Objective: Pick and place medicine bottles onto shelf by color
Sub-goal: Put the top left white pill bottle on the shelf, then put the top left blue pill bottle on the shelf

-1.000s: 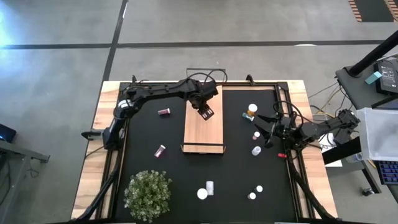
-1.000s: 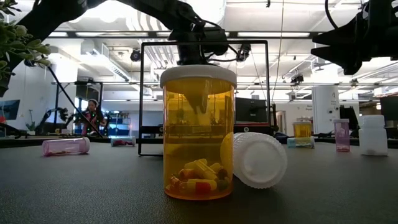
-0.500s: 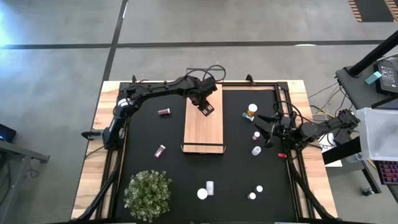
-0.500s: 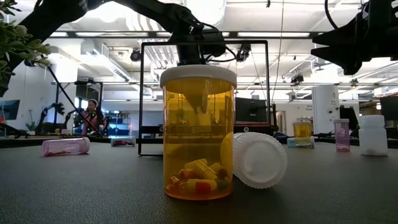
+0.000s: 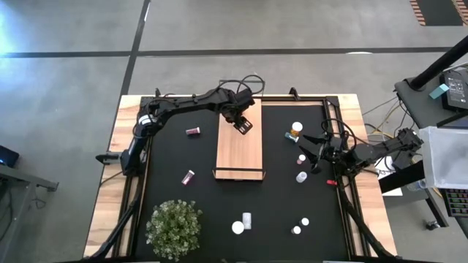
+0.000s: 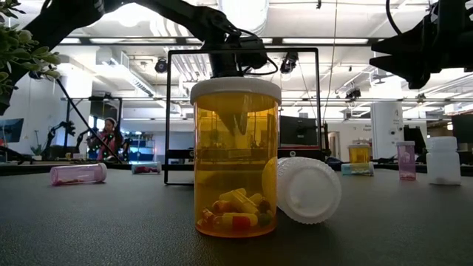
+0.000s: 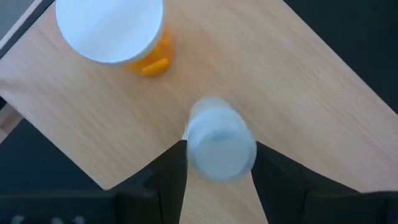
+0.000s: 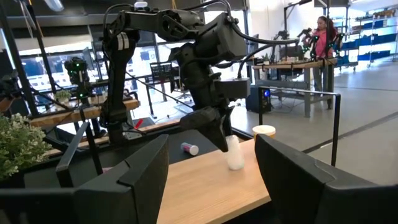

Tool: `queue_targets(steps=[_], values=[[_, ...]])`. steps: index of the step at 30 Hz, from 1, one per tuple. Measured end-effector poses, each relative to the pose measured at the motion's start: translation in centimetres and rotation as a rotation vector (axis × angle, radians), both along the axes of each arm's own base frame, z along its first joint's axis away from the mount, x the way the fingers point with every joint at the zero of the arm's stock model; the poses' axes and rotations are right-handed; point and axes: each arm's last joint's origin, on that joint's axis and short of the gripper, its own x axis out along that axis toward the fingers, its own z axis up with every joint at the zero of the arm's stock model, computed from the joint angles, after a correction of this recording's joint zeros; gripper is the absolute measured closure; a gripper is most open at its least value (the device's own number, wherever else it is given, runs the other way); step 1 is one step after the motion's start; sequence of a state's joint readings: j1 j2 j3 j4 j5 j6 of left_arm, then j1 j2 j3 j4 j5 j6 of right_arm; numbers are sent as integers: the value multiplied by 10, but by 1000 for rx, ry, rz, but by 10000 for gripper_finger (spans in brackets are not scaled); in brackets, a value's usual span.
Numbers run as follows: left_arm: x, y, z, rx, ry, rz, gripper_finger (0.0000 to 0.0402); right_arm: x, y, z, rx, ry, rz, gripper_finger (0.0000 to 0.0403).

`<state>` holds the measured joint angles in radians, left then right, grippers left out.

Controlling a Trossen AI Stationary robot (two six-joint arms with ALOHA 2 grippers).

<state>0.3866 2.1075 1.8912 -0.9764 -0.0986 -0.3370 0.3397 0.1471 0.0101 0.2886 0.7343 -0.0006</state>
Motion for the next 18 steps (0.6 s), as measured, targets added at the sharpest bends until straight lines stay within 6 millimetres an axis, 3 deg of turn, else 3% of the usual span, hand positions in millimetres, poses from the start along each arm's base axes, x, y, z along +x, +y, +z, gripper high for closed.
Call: queue_targets(steps=[9, 18], values=[[-1, 3, 0, -50, -33, 42, 242, 0, 0, 0, 0, 0, 0, 174], [-4, 2, 3, -87, -32, 80, 200, 0, 0, 0, 0, 0, 0, 174]])
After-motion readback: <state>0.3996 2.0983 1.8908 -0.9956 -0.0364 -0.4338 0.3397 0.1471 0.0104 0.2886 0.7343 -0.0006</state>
